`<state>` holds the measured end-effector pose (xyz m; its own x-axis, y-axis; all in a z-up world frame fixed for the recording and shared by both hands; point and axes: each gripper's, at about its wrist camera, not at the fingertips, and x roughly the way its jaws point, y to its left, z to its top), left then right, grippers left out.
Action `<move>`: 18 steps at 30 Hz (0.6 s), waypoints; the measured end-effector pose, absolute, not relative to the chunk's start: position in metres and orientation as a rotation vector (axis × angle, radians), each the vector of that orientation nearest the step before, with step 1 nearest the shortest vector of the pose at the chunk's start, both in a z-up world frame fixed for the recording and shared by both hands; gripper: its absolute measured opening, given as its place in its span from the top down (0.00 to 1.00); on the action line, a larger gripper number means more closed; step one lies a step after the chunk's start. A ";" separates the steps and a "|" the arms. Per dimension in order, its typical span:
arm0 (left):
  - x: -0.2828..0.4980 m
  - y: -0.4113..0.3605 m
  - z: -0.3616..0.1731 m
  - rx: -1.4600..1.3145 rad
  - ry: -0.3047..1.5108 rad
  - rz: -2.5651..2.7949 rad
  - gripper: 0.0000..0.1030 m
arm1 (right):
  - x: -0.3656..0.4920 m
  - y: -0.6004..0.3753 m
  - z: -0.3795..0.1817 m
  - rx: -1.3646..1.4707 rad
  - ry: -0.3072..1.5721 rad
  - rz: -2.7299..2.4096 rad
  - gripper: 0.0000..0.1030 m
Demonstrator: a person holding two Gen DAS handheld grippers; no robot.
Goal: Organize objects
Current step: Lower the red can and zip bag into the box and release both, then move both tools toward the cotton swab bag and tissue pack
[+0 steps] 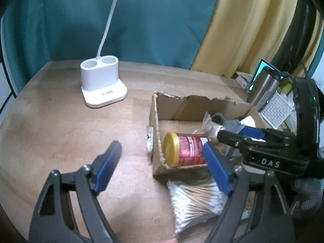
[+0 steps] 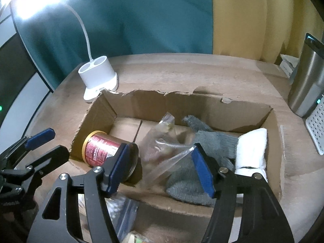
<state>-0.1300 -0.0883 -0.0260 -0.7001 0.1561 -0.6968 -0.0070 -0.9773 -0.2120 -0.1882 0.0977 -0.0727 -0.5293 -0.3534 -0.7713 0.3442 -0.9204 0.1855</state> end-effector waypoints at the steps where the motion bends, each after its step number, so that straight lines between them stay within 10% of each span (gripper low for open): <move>1: -0.129 -0.087 -0.026 -1.175 -0.296 2.801 0.19 | -0.186 0.098 -0.072 1.232 -0.009 -2.448 0.35; 18: -0.101 -0.066 -0.027 -1.161 -0.251 2.796 0.19 | -0.140 0.137 -0.055 1.181 -0.020 -2.515 0.35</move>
